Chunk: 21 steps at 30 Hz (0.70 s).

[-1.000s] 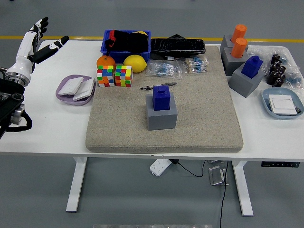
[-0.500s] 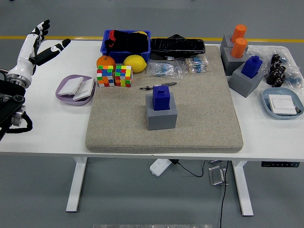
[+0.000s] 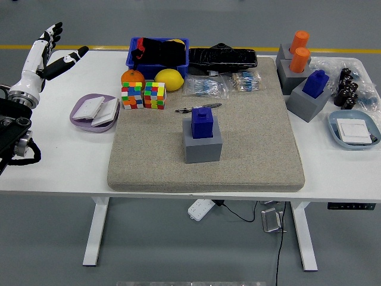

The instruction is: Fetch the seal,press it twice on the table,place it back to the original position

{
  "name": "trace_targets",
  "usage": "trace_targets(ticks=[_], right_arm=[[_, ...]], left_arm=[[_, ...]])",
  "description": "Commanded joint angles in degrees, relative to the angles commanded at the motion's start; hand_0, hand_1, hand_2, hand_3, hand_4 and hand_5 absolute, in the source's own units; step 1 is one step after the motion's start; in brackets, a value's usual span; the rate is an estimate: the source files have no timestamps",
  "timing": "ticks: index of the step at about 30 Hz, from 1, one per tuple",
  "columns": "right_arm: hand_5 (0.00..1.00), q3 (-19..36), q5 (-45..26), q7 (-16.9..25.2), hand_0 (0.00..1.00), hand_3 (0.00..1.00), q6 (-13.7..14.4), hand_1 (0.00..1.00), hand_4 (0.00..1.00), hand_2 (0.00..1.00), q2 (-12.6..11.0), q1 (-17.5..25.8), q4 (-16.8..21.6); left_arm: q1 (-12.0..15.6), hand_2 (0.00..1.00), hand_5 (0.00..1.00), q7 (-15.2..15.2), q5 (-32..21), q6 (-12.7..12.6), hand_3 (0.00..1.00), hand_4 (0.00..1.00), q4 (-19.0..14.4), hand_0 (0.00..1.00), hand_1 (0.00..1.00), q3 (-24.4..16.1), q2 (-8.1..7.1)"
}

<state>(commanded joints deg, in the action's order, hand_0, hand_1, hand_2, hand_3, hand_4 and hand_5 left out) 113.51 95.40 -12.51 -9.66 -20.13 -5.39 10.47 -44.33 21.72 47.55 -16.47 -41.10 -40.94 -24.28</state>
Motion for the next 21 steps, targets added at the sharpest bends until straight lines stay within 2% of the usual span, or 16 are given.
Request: trace_targets(ticks=[21], right_arm=[[0.517, -0.03, 0.02, -0.07, 0.882, 0.736, 0.04, 0.741, 0.833, 0.719, 0.03, 0.06, -0.08]], left_arm=[[0.12, 0.984, 0.537, -0.07, -0.08, -0.03, 0.981, 0.984, 0.02, 0.988, 0.993, 0.23, 0.18]])
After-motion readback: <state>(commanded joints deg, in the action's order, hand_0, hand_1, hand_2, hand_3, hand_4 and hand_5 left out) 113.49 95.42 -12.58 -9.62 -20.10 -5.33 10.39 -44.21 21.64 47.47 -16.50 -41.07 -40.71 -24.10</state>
